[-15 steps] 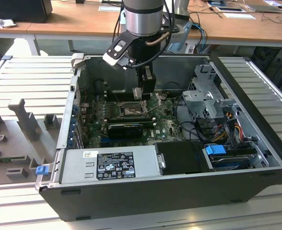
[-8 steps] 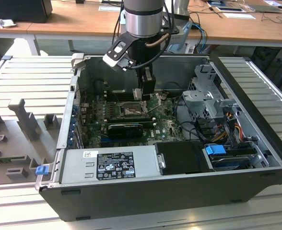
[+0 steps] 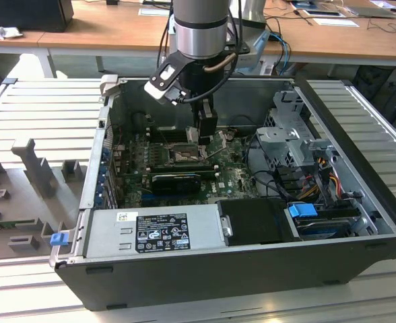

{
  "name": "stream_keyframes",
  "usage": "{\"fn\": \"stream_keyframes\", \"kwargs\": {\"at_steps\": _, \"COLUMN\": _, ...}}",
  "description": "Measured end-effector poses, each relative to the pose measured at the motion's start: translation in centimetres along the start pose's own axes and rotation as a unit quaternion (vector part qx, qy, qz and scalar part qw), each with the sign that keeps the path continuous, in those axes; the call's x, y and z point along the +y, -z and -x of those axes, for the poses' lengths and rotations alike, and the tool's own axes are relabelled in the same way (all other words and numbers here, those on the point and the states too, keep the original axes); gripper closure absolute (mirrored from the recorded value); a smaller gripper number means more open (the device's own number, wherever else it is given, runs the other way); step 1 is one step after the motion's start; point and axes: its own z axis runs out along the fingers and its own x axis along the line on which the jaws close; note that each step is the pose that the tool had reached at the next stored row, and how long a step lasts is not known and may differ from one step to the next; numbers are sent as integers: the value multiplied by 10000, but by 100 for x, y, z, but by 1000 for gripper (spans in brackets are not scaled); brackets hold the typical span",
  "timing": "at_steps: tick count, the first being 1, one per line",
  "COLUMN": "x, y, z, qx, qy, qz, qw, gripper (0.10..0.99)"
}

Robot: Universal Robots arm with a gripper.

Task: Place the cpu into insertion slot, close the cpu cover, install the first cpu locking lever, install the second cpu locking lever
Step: 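Place the cpu into insertion slot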

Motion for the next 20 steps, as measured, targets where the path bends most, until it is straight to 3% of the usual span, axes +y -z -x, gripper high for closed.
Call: {"fn": "stream_keyframes", "kwargs": {"at_steps": 20, "x": -18, "y": -184, "z": -1, "qx": 0, "qy": -10, "qz": 0, "qw": 10000, "gripper": 557}}
